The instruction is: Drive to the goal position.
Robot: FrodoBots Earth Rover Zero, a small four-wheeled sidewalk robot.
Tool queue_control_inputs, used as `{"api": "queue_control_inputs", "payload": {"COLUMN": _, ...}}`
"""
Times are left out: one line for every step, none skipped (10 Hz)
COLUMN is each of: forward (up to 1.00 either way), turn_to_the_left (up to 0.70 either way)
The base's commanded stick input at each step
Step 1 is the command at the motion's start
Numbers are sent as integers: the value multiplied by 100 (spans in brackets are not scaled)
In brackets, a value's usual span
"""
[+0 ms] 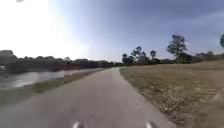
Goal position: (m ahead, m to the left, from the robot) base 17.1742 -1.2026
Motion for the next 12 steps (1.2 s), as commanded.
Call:
{"api": "queue_control_inputs", "payload": {"forward": 100, "turn_to_the_left": -25}}
{"api": "queue_control_inputs", "payload": {"forward": 100, "turn_to_the_left": -25}}
{"api": "queue_control_inputs", "payload": {"forward": 100, "turn_to_the_left": -17}}
{"api": "queue_control_inputs", "payload": {"forward": 100, "turn_to_the_left": 0}}
{"api": "queue_control_inputs", "payload": {"forward": 100, "turn_to_the_left": 0}}
{"api": "queue_control_inputs", "payload": {"forward": 100, "turn_to_the_left": 0}}
{"api": "queue_control_inputs", "payload": {"forward": 100, "turn_to_the_left": 0}}
{"api": "queue_control_inputs", "payload": {"forward": 100, "turn_to_the_left": 0}}
{"api": "queue_control_inputs", "payload": {"forward": 100, "turn_to_the_left": 0}}
{"api": "queue_control_inputs", "payload": {"forward": 100, "turn_to_the_left": 0}}
{"api": "queue_control_inputs", "payload": {"forward": 100, "turn_to_the_left": 0}}
{"api": "queue_control_inputs", "payload": {"forward": 100, "turn_to_the_left": 0}}
